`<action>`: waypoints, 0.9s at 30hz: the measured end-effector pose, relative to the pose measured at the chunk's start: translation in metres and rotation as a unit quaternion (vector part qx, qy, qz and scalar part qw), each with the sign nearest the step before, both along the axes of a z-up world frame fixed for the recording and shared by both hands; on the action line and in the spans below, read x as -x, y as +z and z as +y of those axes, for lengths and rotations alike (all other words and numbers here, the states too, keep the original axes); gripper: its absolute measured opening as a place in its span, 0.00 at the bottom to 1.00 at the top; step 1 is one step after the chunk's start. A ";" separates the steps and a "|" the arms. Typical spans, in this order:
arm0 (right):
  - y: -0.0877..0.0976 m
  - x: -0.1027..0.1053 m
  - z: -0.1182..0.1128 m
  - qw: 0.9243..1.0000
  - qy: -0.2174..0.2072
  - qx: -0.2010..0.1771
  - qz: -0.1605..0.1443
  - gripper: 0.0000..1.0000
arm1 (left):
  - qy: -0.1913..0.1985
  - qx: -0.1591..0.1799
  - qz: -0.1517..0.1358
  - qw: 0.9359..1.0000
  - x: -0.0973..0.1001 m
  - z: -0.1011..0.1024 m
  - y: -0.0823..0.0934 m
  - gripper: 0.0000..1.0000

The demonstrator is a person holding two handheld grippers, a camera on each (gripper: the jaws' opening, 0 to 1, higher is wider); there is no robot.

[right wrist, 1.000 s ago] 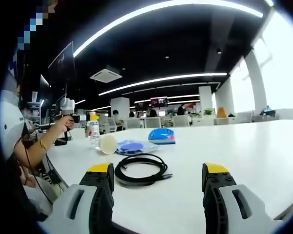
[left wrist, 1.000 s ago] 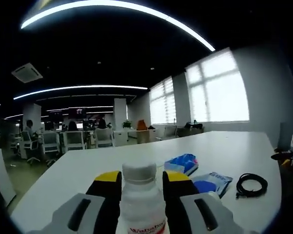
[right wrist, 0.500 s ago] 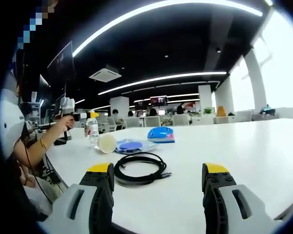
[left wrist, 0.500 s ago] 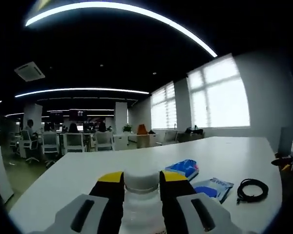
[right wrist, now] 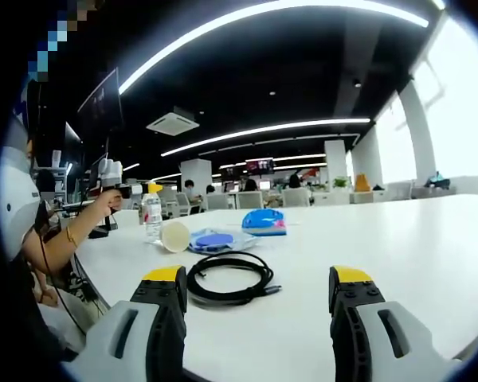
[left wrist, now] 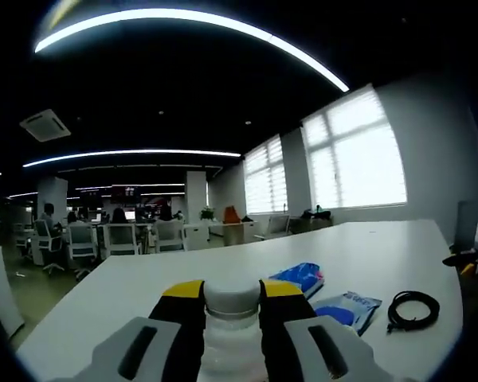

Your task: Arrange the tabletop items into an orderly group along one side of the table until the central work area is clear of visible clutter.

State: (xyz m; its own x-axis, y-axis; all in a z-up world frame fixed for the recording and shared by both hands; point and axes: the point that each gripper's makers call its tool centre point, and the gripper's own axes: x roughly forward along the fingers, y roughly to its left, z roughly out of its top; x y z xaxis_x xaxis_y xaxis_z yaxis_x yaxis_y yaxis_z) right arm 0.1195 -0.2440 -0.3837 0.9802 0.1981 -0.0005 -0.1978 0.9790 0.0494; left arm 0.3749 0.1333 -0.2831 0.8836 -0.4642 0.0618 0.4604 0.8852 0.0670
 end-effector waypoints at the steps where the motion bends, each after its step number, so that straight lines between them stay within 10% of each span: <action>1: 0.000 0.000 0.001 1.000 0.001 0.000 0.001 0.70 | 0.000 -0.005 -0.001 1.000 0.000 -0.002 0.000 0.23; 27: -0.003 -0.003 -0.003 1.000 0.000 -0.005 -0.001 0.69 | -0.015 -0.015 -0.007 1.000 -0.023 -0.013 0.013 0.23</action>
State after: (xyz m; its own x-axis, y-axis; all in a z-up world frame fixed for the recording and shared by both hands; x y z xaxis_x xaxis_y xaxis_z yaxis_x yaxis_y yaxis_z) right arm 0.1230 -0.2471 -0.3871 0.9804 0.1972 0.0025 -0.1970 0.9787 0.0584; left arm 0.3981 0.1207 -0.2697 0.8685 -0.4922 0.0591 0.4854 0.8685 0.1005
